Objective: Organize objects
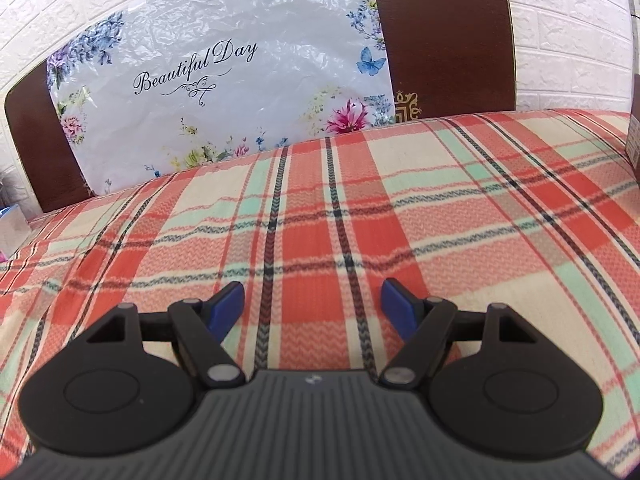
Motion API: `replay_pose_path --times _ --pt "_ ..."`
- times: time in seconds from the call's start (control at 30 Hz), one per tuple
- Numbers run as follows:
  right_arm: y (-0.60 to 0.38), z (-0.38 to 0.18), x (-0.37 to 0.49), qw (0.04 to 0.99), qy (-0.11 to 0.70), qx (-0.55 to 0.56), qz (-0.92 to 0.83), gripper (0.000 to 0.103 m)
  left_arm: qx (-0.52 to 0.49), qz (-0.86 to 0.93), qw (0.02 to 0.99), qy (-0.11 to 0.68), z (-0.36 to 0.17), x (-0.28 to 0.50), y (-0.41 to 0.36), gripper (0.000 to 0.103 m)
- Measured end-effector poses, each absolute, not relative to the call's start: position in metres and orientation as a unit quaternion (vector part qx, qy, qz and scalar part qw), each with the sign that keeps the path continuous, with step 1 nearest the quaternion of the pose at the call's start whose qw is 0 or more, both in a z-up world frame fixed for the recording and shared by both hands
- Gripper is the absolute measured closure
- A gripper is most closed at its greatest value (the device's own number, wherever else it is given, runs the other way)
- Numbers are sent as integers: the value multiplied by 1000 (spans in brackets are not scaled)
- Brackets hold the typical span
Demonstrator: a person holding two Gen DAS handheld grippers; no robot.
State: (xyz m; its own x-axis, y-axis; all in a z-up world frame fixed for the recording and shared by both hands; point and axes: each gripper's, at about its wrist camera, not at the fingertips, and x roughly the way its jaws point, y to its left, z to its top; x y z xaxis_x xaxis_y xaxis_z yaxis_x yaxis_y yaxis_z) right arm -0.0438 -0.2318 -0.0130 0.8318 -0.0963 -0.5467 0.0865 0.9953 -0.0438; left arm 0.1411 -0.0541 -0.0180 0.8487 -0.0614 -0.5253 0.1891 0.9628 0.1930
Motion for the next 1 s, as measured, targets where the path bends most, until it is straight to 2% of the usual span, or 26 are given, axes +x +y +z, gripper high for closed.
replay_pose_path --times 0.2,0.37,0.5,0.57,0.7,0.8,0.93,1.0 --pt "-234 -14 -50 955 291 -3 -50 26 137 -60 953 262 -19 124 -57 26" --pt "-236 -15 -71 956 288 0 -47 24 150 -65 948 275 -15 111 -61 26" --pt "-238 -16 -82 957 285 4 -50 24 131 -112 930 325 3 120 -70 44" --pt "-238 -17 -83 957 285 0 -51 24 95 -149 923 342 16 119 -78 44" --pt "-238 -18 -82 958 284 -1 -52 23 96 -226 906 344 30 94 -114 44" --pt "-236 -18 -82 957 284 -3 -53 23 92 -278 885 362 28 71 -135 41" --pt "-235 -18 -82 958 283 -2 -54 23 62 -309 864 392 25 52 -144 26" --pt "-235 -18 -82 958 282 -1 -53 22 62 -313 863 392 26 47 -147 22"
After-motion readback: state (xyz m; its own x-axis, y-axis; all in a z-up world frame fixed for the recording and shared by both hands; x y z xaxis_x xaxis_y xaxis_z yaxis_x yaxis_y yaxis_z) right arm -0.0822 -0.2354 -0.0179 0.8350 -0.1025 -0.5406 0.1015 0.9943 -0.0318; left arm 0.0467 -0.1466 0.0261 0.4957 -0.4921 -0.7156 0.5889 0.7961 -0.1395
